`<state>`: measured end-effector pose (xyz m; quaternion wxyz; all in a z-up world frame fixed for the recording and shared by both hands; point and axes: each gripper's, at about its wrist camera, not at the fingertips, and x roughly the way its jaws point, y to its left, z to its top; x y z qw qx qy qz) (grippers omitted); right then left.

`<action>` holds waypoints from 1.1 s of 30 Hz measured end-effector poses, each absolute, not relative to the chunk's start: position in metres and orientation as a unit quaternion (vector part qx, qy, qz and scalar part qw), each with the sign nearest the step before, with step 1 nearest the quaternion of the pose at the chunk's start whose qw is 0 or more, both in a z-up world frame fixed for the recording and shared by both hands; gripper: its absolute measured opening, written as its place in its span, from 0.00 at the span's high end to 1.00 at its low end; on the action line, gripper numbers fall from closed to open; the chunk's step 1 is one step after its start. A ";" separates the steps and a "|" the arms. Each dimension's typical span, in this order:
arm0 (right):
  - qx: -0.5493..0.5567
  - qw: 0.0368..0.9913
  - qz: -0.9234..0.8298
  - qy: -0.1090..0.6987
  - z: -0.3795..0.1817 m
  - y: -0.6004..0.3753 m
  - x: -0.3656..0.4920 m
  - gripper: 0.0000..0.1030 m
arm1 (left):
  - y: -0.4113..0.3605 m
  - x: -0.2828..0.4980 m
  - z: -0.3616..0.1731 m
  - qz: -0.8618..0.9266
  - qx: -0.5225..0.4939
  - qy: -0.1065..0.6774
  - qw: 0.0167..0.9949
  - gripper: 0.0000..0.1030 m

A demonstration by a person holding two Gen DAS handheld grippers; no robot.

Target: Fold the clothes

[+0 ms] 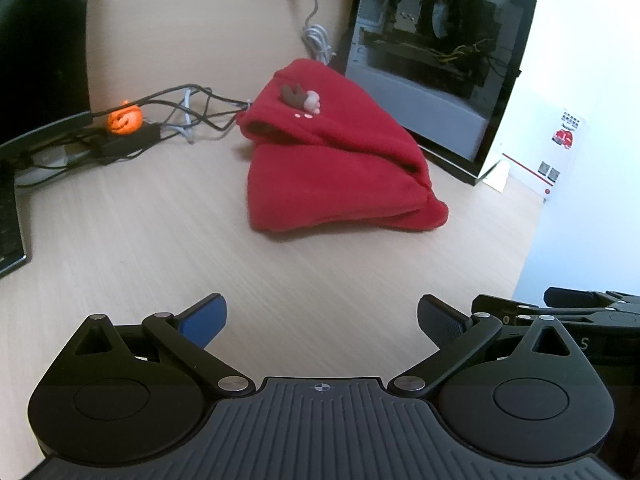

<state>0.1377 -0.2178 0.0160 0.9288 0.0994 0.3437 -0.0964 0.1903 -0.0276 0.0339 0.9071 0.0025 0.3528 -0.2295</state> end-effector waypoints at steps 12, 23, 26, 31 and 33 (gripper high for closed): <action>0.100 0.927 -0.097 0.348 0.014 -0.220 0.140 0.00 | -0.029 0.192 0.032 -0.232 0.001 0.357 0.905 0.00; 0.100 0.926 -0.096 0.350 0.014 -0.221 0.141 0.00 | -0.030 0.193 0.031 -0.233 0.001 0.357 0.904 0.00; 0.099 0.926 -0.095 0.351 0.013 -0.221 0.141 0.00 | -0.030 0.192 0.031 -0.233 0.001 0.358 0.904 0.00; 0.100 0.925 -0.096 0.352 0.013 -0.221 0.141 0.00 | -0.031 0.192 0.031 -0.234 0.001 0.359 0.904 0.00; 0.101 0.925 -0.097 0.353 0.013 -0.222 0.141 0.00 | -0.031 0.192 0.031 -0.234 0.001 0.359 0.903 0.00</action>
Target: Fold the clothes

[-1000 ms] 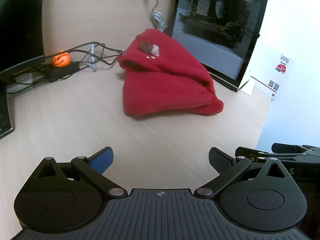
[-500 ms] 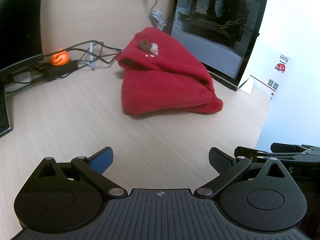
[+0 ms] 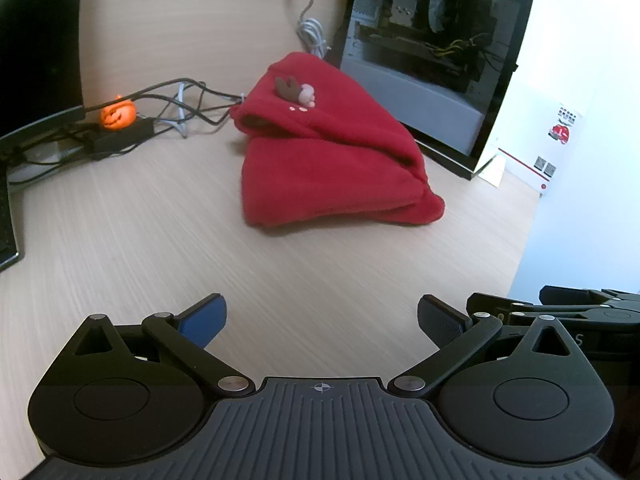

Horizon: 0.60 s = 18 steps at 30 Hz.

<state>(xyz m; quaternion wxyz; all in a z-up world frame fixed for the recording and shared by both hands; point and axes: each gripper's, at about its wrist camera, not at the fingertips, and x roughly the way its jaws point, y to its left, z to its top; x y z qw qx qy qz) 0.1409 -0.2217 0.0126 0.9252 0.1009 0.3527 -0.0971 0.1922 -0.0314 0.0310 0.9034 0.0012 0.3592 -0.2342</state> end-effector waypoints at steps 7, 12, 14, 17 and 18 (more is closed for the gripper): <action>0.102 0.926 -0.099 0.351 0.012 -0.221 0.140 0.00 | -0.032 0.191 0.031 -0.234 0.001 0.360 0.903 0.00; 0.102 0.926 -0.099 0.351 0.012 -0.221 0.140 0.00 | -0.032 0.191 0.031 -0.233 0.000 0.360 0.903 0.00; 0.103 0.925 -0.099 0.351 0.012 -0.221 0.140 0.00 | -0.033 0.191 0.030 -0.233 0.000 0.360 0.903 0.00; 0.104 0.925 -0.100 0.352 0.011 -0.222 0.140 0.00 | -0.033 0.191 0.030 -0.234 0.001 0.361 0.903 0.00; 0.105 0.924 -0.100 0.353 0.011 -0.222 0.140 0.00 | -0.033 0.191 0.030 -0.234 0.001 0.361 0.903 0.00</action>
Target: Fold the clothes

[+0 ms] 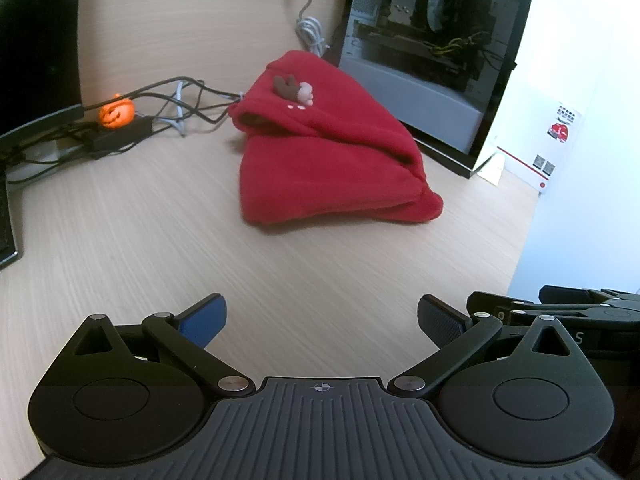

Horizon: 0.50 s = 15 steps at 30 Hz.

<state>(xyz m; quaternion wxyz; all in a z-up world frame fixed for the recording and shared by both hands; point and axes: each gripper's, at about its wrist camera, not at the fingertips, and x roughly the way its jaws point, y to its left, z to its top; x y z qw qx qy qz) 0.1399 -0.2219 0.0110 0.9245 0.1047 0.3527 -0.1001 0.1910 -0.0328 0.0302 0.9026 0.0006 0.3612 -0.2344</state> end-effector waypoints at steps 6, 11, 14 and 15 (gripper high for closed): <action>0.105 0.925 -0.101 0.352 0.011 -0.223 0.138 0.00 | -0.034 0.191 0.030 -0.231 0.002 0.360 0.904 0.00; 0.107 0.925 -0.102 0.351 0.011 -0.225 0.137 0.00 | -0.035 0.189 0.030 -0.231 0.005 0.359 0.904 0.00; 0.108 0.924 -0.101 0.351 0.010 -0.225 0.136 0.00 | -0.036 0.188 0.031 -0.233 0.009 0.358 0.904 0.00; 0.109 0.924 -0.101 0.352 0.010 -0.225 0.136 0.00 | -0.036 0.187 0.032 -0.234 0.010 0.356 0.904 0.00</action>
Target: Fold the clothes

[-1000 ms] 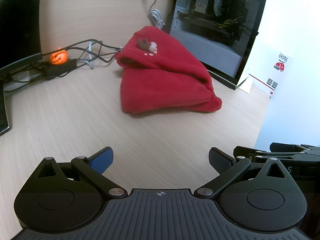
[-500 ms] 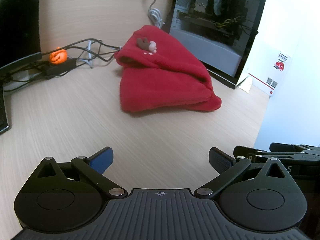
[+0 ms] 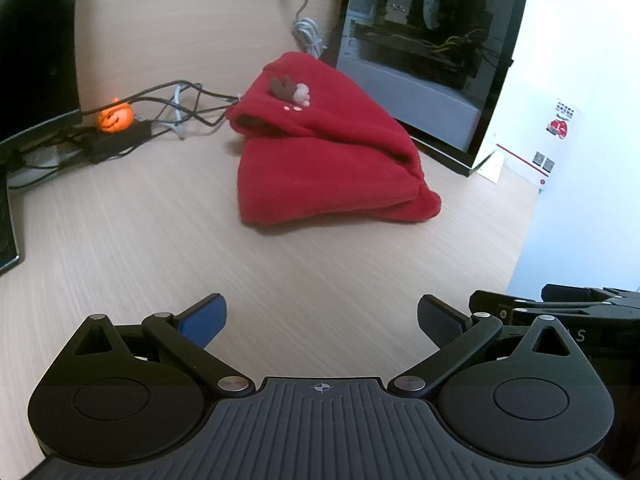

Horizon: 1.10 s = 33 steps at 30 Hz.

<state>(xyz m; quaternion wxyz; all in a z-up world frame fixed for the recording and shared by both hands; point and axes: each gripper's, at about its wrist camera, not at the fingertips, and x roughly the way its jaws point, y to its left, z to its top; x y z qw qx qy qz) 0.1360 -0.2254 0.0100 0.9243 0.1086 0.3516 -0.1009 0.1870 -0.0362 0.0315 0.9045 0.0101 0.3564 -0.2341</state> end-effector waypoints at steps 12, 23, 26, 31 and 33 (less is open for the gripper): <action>0.111 0.924 -0.103 0.350 0.010 -0.229 0.133 0.00 | -0.042 0.185 0.034 -0.239 0.019 0.348 0.906 0.00; 0.111 0.926 -0.104 0.346 0.012 -0.230 0.131 0.00 | -0.044 0.184 0.035 -0.240 0.023 0.346 0.907 0.00; 0.111 0.926 -0.104 0.345 0.012 -0.230 0.131 0.00 | -0.044 0.183 0.036 -0.240 0.025 0.348 0.906 0.00; 0.112 0.926 -0.107 0.343 0.013 -0.231 0.131 0.00 | -0.043 0.184 0.037 -0.240 0.025 0.346 0.907 0.00; 0.113 0.926 -0.107 0.343 0.013 -0.232 0.131 0.00 | -0.042 0.184 0.037 -0.240 0.023 0.347 0.907 0.00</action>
